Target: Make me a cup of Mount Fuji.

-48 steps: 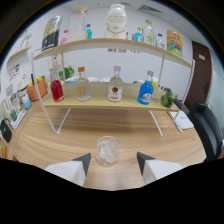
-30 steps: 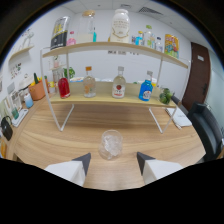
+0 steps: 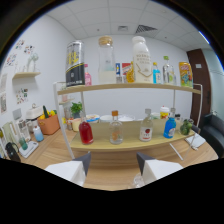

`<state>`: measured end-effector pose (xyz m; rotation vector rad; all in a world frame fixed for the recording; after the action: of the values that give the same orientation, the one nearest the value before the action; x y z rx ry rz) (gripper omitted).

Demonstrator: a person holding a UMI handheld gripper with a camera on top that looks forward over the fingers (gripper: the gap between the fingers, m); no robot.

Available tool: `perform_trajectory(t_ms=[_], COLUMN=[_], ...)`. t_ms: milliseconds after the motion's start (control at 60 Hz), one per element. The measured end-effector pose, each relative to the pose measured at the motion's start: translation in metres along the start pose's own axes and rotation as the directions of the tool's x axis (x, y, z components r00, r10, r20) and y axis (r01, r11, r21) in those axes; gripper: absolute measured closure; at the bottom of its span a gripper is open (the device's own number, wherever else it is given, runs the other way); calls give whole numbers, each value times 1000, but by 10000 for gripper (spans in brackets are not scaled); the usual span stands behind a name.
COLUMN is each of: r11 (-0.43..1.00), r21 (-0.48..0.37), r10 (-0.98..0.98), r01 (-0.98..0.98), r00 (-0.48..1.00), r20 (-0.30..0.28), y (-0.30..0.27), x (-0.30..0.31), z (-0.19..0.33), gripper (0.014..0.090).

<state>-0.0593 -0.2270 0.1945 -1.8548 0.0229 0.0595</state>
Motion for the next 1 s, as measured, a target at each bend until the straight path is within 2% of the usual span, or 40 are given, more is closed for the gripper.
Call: perform_trajectory(t_ms=[217, 333, 400, 617, 817, 1000], r11=[999, 1000, 1000, 999, 999, 997], r21=[35, 25, 7, -7, -15, 10], r10=[-5, -18, -16, -39, -48, -74], r01=[5, 18, 16, 39, 47, 74], r00=[1000, 1000, 1000, 998, 998, 997], r20=[-11, -14, -18, -47, -49, -17], y=[-29, -30, -28, -28, -28, -37], x=[0, 1, 3, 10, 10, 1], z=[62, 91, 104, 123, 121, 96], gripper=[228, 290, 364, 676, 692, 698])
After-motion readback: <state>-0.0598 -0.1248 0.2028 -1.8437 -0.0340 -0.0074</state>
